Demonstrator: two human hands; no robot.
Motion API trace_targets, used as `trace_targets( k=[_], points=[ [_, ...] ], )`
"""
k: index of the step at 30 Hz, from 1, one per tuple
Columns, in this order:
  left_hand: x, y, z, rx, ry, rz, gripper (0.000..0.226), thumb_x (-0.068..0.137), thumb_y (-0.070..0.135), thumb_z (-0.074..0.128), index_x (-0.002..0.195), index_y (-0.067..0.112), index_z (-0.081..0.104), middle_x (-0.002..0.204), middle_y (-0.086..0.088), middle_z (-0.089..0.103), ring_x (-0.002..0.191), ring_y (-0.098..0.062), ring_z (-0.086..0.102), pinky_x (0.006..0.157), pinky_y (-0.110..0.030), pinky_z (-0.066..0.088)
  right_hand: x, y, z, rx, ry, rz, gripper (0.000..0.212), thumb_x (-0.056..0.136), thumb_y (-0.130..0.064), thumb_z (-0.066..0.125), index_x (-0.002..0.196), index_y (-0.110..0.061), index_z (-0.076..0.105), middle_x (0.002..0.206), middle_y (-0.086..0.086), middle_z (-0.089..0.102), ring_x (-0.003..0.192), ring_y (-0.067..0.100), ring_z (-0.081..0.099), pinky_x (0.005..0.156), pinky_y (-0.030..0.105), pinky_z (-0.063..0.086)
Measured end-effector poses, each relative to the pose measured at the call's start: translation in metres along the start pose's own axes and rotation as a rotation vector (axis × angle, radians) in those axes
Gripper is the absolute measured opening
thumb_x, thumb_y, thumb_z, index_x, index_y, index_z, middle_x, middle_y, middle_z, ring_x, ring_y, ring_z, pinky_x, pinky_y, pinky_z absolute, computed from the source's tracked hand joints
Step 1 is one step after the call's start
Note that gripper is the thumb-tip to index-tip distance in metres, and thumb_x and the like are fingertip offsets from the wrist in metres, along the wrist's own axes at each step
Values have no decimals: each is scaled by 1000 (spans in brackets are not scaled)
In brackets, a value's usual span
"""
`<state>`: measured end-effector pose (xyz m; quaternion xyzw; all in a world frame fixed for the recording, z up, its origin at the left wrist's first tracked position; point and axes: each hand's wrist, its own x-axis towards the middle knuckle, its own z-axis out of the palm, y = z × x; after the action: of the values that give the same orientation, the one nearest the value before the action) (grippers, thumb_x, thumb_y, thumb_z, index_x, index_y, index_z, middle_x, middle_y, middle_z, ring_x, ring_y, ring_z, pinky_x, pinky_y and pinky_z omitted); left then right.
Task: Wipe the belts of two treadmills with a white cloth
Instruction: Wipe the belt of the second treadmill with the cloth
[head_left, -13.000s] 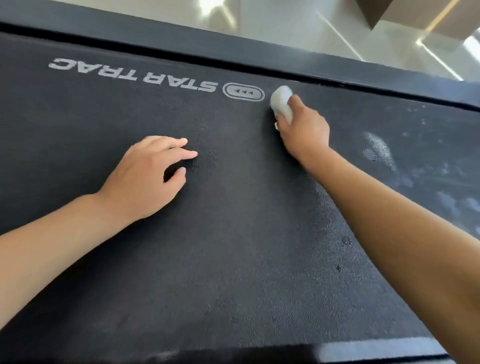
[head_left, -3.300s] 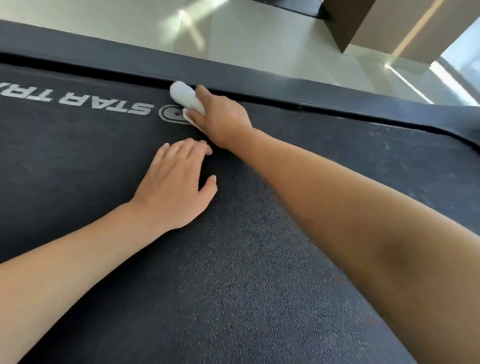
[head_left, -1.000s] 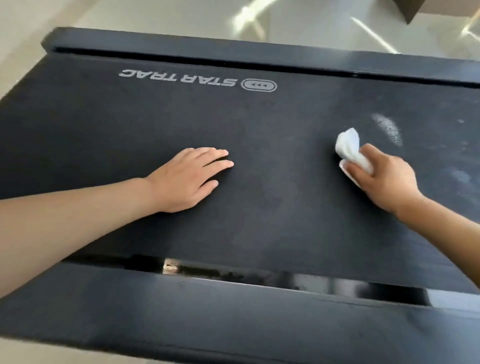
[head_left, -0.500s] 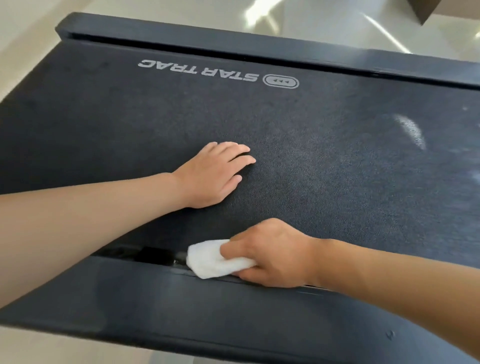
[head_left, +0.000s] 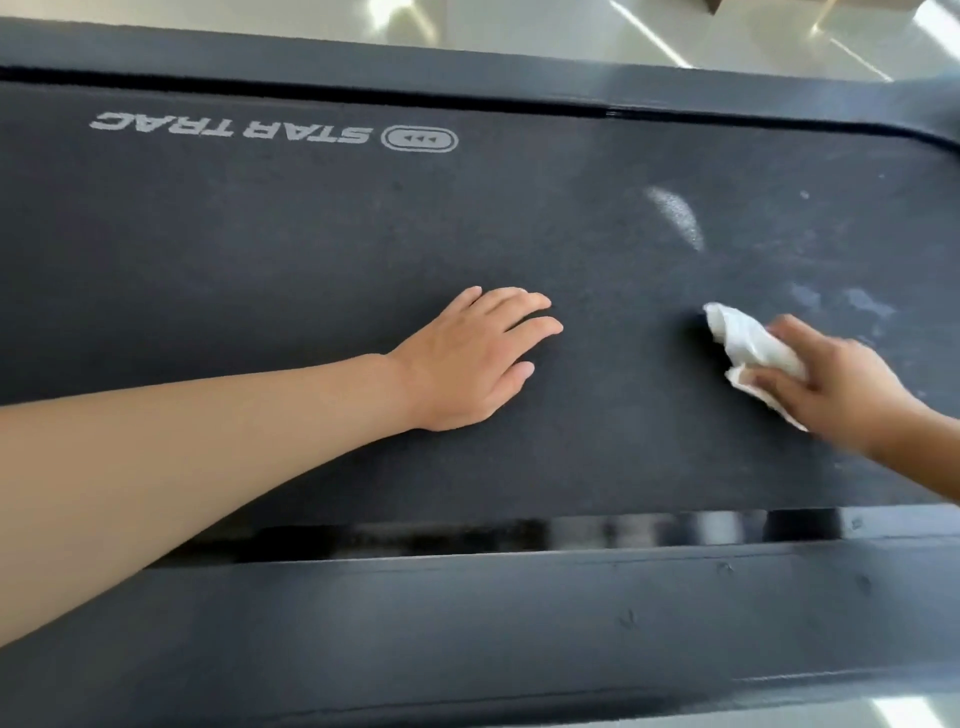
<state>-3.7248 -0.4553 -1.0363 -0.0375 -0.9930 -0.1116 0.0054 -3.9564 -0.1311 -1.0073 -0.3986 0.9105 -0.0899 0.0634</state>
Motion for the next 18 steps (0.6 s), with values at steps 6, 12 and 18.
trace_targets(
  k=[6,12,18],
  points=[
    [41,12,15,-59,58,-108,58,101,41,32,152,19,47,162,-1,40,151,-25,34,124,-55,26,78,-10,13,116,218,295,42,91,-61,57,94,-21,44,80,4,61,81,36,58,67,37,38],
    [79,9,16,-94,117,-143,55,99,35,41,151,19,49,162,0,41,151,-24,35,123,-54,26,2,-88,32,203,43,-304,34,94,-55,60,92,-23,50,81,-10,53,74,15,52,65,35,43],
    [84,6,24,-95,156,-135,56,98,41,38,148,22,53,160,3,45,150,-24,37,123,-59,25,-5,-4,18,119,113,-287,33,97,-54,59,93,-21,54,78,-9,53,74,20,56,62,33,40]
  ],
)
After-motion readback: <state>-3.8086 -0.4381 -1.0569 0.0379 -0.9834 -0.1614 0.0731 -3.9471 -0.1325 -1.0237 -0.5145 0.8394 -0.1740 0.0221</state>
